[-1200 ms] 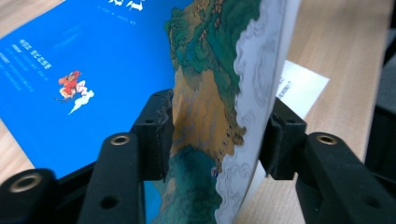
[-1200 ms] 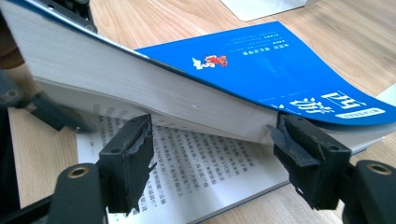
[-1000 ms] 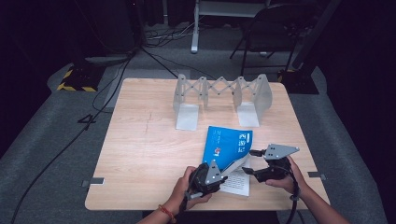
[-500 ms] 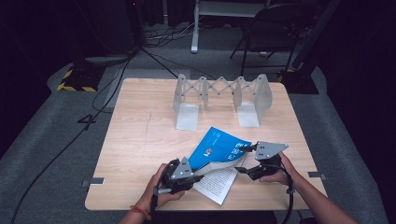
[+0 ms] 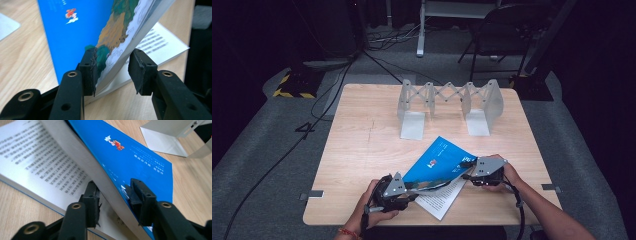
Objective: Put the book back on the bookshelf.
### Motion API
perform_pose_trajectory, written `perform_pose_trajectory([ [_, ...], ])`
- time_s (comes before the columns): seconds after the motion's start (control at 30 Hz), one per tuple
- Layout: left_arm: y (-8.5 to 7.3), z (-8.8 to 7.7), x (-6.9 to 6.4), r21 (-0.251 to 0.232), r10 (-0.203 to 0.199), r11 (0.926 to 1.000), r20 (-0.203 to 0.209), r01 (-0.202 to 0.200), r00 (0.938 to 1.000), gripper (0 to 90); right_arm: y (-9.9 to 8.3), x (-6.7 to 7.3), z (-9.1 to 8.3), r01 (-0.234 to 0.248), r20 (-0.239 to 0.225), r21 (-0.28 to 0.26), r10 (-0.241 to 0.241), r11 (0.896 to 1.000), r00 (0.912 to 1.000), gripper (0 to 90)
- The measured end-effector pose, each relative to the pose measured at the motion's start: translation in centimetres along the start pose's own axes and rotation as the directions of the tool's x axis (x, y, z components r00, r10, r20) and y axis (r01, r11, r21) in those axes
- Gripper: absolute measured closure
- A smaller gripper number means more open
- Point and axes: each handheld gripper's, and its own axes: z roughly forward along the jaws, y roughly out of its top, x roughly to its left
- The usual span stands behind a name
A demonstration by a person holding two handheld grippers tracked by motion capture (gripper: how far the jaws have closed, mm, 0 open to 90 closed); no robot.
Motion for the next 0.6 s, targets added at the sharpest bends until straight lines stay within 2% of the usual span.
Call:
perform_pose_trajectory([
  [0.13, 0.0, 0.2, 0.7, 0.004, 0.013, 0.9999, -0.046, -0.013, 0.9988, 62.5, 0.2, 0.5, -0.5, 0.009, 0.014, 0.001, -0.009, 1.0, 0.9999, 66.8],
  [0.2, 0.2, 0.5, 1.4, -0.006, 0.001, 1.0, -0.051, -0.001, 0.9987, 63.9, 0.2, 0.8, -0.8, 0.005, 0.018, 0.006, -0.005, 1.0, 0.9998, 68.6],
  [0.27, 0.4, 1.0, 2.2, -0.01, 0.006, 0.9999, -0.062, -0.007, 0.998, 63.8, 0.2, 1.1, -1.1, 0.009, 0.032, 0.009, -0.009, 1.0, 0.9995, 70.7],
  [0.4, 1.5, 2.3, 4.1, -0.015, 0.011, 0.9998, -0.047, -0.012, 0.9988, 61.6, 0.0, 1.5, -2.0, -0.017, 0.055, 0.018, 0.016, 1.0, 0.9984, 73.8],
  [0.6, 3.1, 4.0, 5.8, -0.025, 0.022, 0.9994, -0.041, -0.023, 0.9989, 59.6, -0.4, 1.8, -3.4, -0.055, 0.095, 0.017, 0.053, 0.998, 0.9941, 76.8],
])
